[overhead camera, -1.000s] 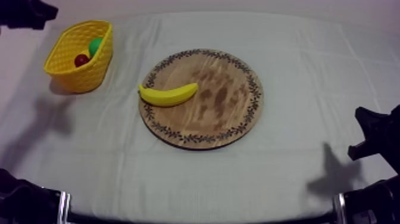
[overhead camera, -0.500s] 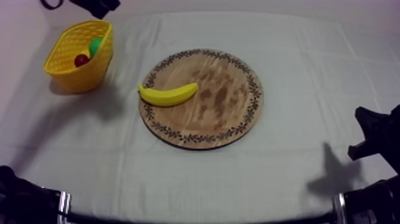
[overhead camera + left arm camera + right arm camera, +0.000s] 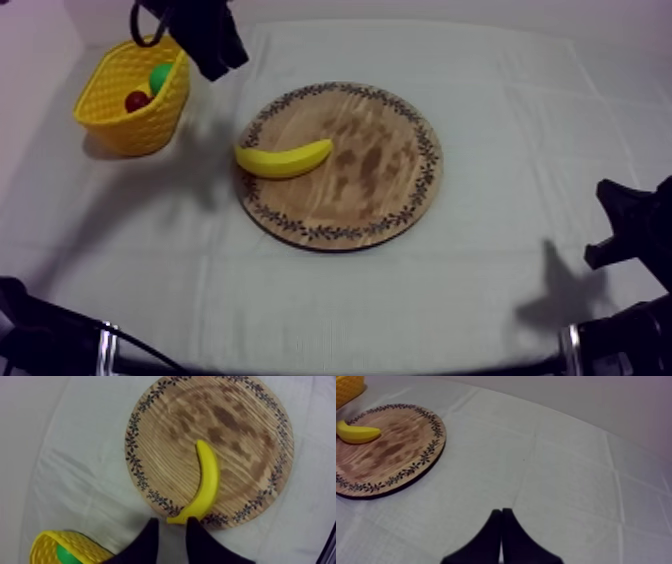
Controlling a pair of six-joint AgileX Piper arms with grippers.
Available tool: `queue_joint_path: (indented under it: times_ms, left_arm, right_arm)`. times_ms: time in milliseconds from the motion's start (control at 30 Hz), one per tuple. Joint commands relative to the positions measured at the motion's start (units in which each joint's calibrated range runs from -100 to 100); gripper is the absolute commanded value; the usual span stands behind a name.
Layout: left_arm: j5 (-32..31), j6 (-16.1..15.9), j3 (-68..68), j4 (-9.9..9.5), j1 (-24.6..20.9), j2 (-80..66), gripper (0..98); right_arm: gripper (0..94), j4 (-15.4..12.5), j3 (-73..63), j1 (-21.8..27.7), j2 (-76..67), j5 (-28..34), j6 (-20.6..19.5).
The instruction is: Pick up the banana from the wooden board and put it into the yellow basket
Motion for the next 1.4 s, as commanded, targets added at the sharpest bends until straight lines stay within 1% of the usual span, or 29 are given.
queue_joint_path:
  times_ms: [0,67,167,233,333,500,800,1100,1367]
  left_arm:
    - [0.1,0.1,0.8,-0.39,0.1,-0.2,48.6]
    - [0.5,0.4,1.6,-1.0,0.3,-0.2,57.9]
    - [0.7,0.7,2.8,-1.51,0.3,-0.2,66.9]
    - [0.8,0.8,3.3,-1.75,0.4,0.2,70.2]
    - [0.8,0.6,3.8,-1.9,0.7,1.3,72.6]
    - [0.5,0.2,4.4,-1.94,1.4,4.6,74.2]
    - [-2.4,-0.4,5.5,-1.93,2.3,11.7,74.0]
    - [-5.1,-1.6,5.1,-0.94,3.2,20.1,73.5]
    - [-5.7,-2.4,3.3,0.07,3.9,25.5,71.7]
  right_arm:
    - [0.2,0.0,0.0,0.0,0.0,0.0,0.0]
    - [0.2,0.0,0.0,0.0,0.0,0.0,0.0]
    - [0.2,0.0,0.0,0.0,0.0,0.0,0.0]
    - [0.2,0.0,0.0,0.0,0.0,0.0,0.0]
    - [0.2,0.0,0.0,0.0,0.0,0.0,0.0]
    - [0.2,0.0,0.0,0.0,0.0,0.0,0.0]
    - [0.2,0.0,0.0,0.0,0.0,0.0,0.0]
    - [0.2,0.0,0.0,0.0,0.0,0.0,0.0]
    - [0.2,0.0,0.0,0.0,0.0,0.0,0.0]
